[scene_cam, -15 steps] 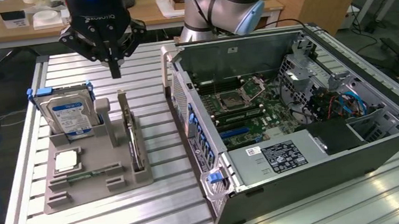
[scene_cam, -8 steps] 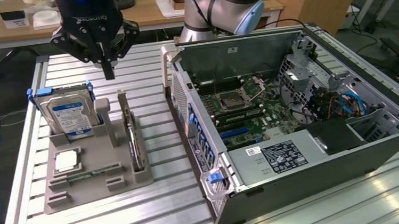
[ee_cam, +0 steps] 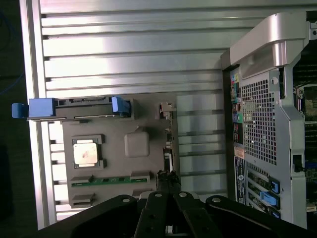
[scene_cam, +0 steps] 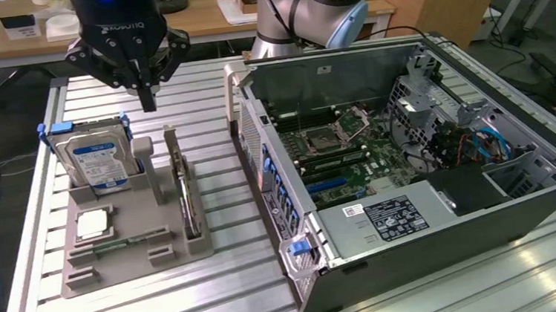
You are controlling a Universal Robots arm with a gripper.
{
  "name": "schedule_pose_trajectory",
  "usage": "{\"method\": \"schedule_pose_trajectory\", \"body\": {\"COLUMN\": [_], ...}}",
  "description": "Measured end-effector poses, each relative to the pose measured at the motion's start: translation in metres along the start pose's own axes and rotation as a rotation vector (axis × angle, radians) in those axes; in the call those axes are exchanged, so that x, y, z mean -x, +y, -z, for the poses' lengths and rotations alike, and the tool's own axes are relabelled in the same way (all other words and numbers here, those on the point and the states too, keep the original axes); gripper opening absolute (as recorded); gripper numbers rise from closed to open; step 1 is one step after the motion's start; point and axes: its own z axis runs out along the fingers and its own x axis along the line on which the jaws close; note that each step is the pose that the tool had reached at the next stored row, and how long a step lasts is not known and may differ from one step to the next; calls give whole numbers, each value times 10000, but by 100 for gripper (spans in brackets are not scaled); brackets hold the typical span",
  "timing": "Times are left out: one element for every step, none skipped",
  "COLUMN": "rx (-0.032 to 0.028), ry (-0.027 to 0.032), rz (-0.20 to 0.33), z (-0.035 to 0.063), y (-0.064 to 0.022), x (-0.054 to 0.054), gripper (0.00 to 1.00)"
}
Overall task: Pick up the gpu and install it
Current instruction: 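Pick up the gpu and move the gpu toward the slot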
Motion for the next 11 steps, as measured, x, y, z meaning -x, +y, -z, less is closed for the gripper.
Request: {"method": "schedule_pose_trajectory", "body": {"rx": [1,0,0,0,0,0,0,0,0,0,0], "ry": [0,0,0,0,1,0,0,0,0,0,0], "rz": [0,0,0,0,0,0,0,0,0,0,0], "z": [0,0,0,0,0,0,0,0,0,0,0], "y": [0,0,0,0,0,0,0,0,0,0,0], "x": [0,0,-1,-1,-1,-1,-2,-2,-2,-3,-3], "gripper": [10,10,10,10,10,10,10,10,10,11,11]}}
